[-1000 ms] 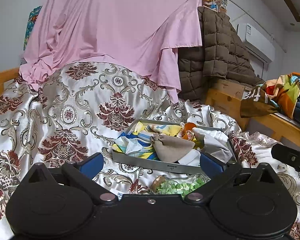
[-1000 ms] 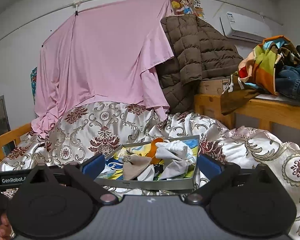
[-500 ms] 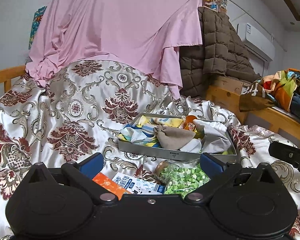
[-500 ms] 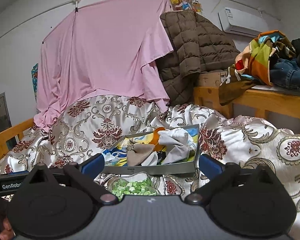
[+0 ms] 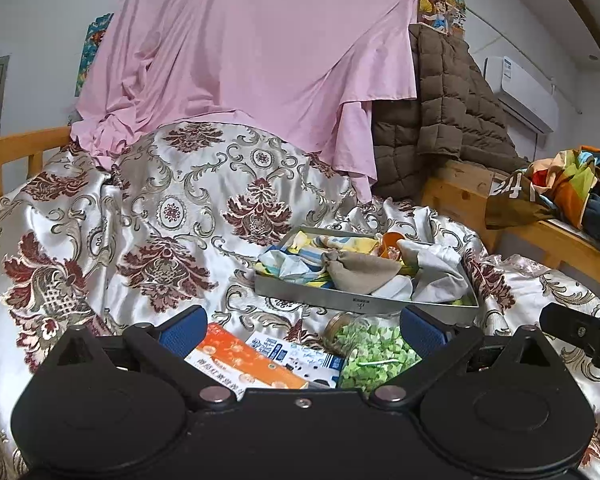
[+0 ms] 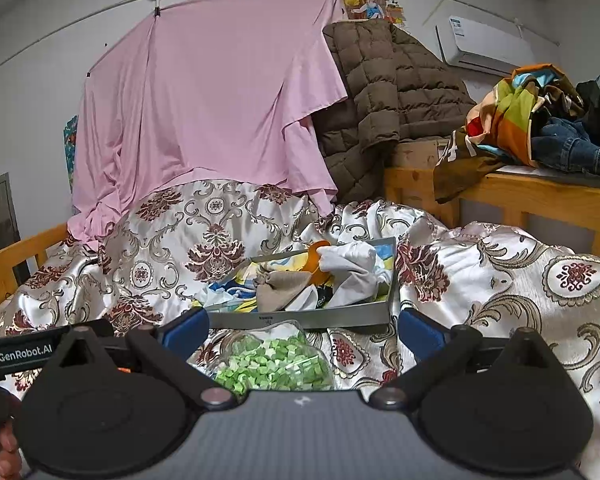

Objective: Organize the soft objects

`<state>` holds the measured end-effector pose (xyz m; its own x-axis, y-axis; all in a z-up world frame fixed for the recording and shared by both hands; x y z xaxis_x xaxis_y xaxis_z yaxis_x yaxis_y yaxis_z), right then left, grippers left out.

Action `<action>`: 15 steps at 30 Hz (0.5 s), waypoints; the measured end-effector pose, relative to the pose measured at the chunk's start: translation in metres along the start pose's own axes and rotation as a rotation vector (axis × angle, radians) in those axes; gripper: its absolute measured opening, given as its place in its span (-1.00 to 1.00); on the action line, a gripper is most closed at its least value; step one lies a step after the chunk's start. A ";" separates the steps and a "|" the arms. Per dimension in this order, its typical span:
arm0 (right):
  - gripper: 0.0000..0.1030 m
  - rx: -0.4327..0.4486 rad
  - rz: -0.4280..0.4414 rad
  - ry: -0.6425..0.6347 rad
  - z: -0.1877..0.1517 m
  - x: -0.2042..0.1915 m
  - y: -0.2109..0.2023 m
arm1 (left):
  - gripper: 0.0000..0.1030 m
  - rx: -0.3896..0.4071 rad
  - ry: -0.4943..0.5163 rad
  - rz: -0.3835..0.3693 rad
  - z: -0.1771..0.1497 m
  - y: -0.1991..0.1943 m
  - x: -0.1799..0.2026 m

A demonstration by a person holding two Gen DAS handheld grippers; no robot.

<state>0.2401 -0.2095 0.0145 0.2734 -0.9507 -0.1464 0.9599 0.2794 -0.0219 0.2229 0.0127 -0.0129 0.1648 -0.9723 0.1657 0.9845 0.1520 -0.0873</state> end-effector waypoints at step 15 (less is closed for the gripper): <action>0.99 -0.032 -0.003 0.000 -0.012 -0.009 -0.022 | 0.98 -0.010 0.005 0.025 -0.010 -0.027 -0.010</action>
Point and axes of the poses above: each gripper's, at about its wrist camera, not at the fingertips, and y roughly the way its jaws point, x to its right, z to its top, the point moved 6 cm from there along y, roughly the way its jaws point, and after that the axes turned 14 degrees about x, right-handed, at the moved point
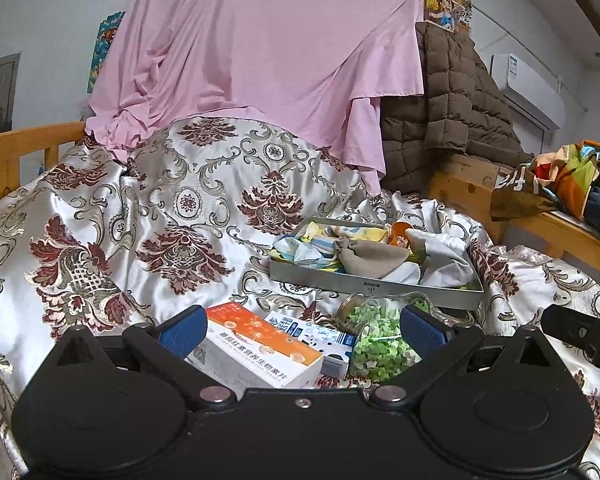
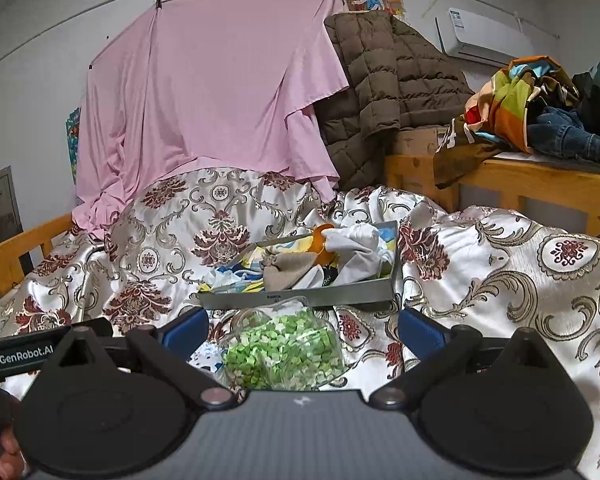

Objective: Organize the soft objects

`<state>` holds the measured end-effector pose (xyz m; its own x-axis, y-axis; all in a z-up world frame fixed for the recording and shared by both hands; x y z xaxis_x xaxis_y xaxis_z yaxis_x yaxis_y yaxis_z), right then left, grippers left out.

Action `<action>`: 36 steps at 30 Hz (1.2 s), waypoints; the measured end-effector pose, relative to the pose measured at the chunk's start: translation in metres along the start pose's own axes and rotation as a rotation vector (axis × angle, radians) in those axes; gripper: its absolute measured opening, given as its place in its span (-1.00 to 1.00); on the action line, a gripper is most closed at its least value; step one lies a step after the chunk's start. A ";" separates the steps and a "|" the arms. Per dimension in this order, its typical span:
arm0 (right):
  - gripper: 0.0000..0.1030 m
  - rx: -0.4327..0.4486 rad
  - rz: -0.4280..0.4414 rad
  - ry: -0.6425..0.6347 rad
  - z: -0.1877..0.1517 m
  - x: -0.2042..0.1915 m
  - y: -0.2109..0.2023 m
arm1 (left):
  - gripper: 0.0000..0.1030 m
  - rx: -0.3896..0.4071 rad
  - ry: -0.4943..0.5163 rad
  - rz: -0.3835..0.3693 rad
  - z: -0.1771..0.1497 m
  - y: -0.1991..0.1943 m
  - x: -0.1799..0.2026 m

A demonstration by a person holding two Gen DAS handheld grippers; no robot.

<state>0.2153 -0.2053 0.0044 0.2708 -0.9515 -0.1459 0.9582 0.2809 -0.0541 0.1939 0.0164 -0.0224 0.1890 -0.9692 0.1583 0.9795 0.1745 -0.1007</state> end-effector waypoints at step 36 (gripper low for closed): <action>0.99 -0.075 -0.038 -0.021 -0.026 -0.001 -0.006 | 0.98 -0.051 0.075 0.051 -0.034 -0.005 -0.008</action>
Point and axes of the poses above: each gripper's, at about its wrist camera, not at the fingertips, and y roughly the way its jaws point, x to its right, z to its top, the point moved 6 cm from there along y, roughly the way its jaws point, and after that the axes turned 14 degrees about x, right-handed, at the moved point
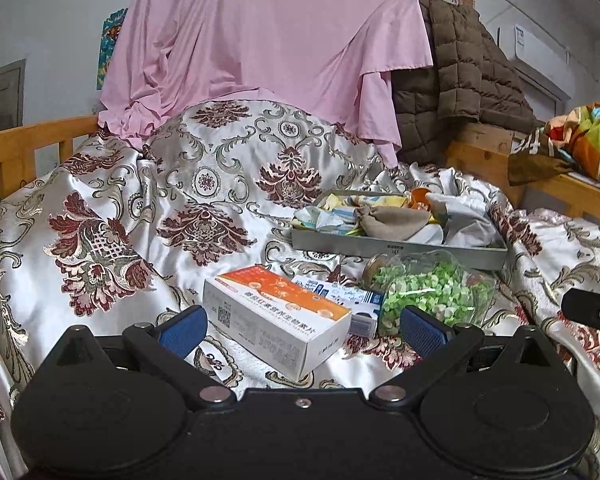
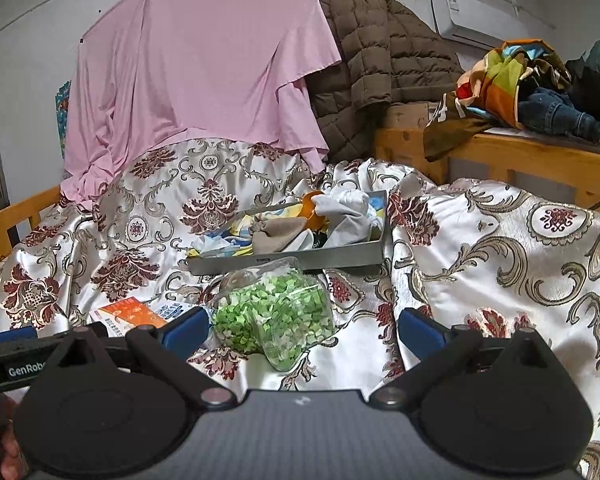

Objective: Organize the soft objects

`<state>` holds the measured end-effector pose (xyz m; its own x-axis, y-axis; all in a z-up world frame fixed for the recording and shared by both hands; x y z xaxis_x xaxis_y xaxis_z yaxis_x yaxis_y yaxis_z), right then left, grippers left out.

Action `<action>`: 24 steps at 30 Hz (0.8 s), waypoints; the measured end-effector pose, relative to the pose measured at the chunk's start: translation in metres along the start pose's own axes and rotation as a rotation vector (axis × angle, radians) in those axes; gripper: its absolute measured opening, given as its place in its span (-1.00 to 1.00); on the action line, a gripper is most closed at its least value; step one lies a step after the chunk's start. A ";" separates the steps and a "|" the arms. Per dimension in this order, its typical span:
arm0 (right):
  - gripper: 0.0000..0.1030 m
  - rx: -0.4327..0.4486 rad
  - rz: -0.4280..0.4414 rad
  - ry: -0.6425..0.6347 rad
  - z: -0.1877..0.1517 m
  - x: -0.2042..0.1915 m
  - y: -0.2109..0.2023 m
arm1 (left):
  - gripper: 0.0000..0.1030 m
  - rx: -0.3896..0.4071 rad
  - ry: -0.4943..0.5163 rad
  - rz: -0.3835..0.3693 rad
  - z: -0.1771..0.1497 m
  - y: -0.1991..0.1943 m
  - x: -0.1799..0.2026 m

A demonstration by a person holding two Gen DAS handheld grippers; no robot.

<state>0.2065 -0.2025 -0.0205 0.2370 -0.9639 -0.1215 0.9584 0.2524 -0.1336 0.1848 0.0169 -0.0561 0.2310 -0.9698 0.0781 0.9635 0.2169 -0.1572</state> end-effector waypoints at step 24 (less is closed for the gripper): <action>0.99 -0.079 -0.013 -0.019 -0.024 0.000 0.012 | 0.98 -0.040 0.044 -0.005 -0.013 0.005 0.005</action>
Point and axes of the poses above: each gripper's, at about its wrist camera, not at the fingertips, and y roughly the way its jaws point, x to its right, z to its top, the point moved 6 cm from there along y, roughly the way its jaws point, and after that the axes turned 14 degrees about x, right-handed, at the moved point
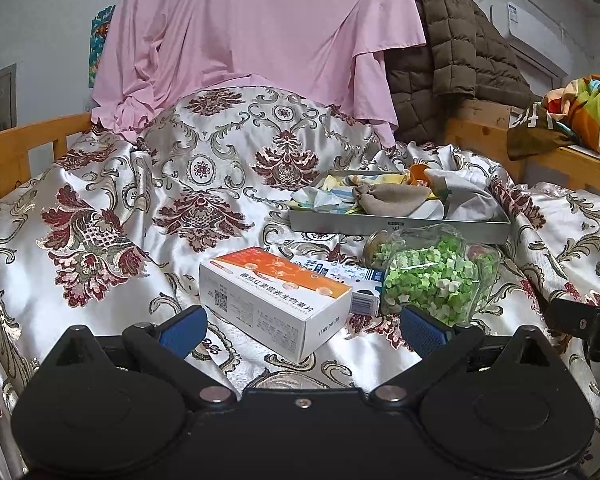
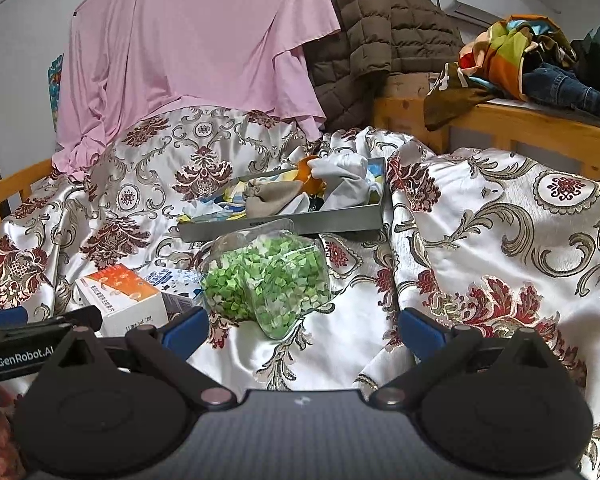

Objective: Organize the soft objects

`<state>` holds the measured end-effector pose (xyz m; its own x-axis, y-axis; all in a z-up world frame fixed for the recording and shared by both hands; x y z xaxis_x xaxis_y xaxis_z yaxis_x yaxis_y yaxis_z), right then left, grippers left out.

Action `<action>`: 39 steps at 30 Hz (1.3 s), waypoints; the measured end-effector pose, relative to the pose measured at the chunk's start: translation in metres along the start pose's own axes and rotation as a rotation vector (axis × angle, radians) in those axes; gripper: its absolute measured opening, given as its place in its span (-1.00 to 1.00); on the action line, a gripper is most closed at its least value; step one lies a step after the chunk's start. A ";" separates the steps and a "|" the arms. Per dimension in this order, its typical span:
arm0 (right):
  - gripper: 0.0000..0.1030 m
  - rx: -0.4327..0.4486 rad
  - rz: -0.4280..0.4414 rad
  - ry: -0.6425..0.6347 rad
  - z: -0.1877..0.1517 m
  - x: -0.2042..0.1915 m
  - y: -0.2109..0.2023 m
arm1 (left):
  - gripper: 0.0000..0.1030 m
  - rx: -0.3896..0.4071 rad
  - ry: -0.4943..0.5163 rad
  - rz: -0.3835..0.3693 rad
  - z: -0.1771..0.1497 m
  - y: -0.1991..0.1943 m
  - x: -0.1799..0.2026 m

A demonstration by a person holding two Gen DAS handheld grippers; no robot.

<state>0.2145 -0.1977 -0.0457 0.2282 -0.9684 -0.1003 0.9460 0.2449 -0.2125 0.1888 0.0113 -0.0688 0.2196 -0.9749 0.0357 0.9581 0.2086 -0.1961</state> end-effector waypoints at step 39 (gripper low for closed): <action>0.99 0.005 -0.011 -0.017 -0.002 0.002 0.002 | 0.98 -0.015 -0.004 0.005 -0.002 0.002 0.000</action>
<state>0.2169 -0.1994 -0.0481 0.2218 -0.9717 -0.0812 0.9495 0.2342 -0.2090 0.1899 0.0114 -0.0715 0.2248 -0.9736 0.0386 0.9543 0.2120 -0.2107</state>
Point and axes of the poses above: each gripper's, at about its wrist camera, not at the fingertips, and y roughly the way its jaws point, x to its right, z to its top, the point moved 6 cm from there along y, roughly the way its jaws point, and after that the axes turned 14 degrees about x, right-handed, at the moved point
